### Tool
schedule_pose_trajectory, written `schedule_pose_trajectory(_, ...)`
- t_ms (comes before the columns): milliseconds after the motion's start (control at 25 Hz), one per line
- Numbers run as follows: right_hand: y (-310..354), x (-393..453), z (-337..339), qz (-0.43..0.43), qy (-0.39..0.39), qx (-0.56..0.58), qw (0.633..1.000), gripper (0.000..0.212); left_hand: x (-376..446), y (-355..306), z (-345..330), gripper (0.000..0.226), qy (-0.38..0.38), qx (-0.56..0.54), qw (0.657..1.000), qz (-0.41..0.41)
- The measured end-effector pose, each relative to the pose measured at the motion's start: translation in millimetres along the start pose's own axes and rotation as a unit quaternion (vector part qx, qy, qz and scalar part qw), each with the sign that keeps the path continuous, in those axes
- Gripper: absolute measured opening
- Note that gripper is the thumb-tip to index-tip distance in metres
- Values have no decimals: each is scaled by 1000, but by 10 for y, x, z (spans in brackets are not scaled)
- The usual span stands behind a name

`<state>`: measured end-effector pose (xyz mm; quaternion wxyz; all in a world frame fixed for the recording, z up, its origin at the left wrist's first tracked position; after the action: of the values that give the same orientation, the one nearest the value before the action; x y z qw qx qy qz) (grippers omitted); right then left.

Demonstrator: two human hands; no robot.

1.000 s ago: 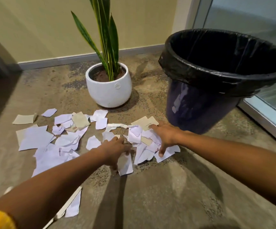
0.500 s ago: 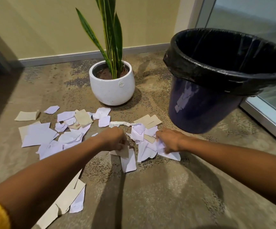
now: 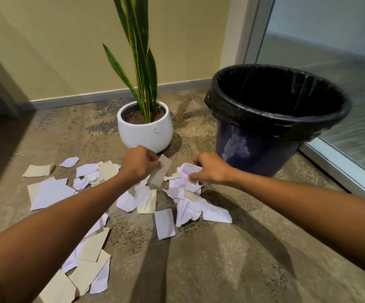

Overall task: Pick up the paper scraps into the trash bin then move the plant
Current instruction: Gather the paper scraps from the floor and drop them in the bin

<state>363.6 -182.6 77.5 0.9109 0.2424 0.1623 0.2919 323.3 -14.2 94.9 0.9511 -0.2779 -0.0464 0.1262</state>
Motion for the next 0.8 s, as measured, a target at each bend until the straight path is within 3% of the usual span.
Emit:
schedule_pose_trajectory(160,431,-36,547,28,-134,52,989,7,-19,-223,253,23,-106,-202,972,49)
schedule_pose_trajectory(280,623,-131,1111,32,-265,62,962,26,-39,-563,417,22,-165,-263,950,28)
schedule_pose_trajectory(480,449,-377,1914,-25,-426,26,904,24,8,-1145,652,16,-202,-359,911,-19)
schedule_pose_trajectory(680,-250,-494,2185,-163,-428,44,888,33,89,-1593,561,19,-156,-428,890,-37)
schedule_pose_trajectory(800,-493,-551,2176,-192,-408,70,890,30,189,-1738,477,11,-123,-447,886,-24)
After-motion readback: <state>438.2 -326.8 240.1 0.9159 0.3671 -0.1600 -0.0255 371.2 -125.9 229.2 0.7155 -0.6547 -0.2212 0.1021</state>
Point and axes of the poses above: each hand's wrist, its own x-axis towards the middle knuckle, its own z-axis out of the back of the hand, y = z × x, the point moved 7 cm from there along x, towards the middle knuckle, and after that the axes turned 1 degree about -y, right-handed, at the moved point
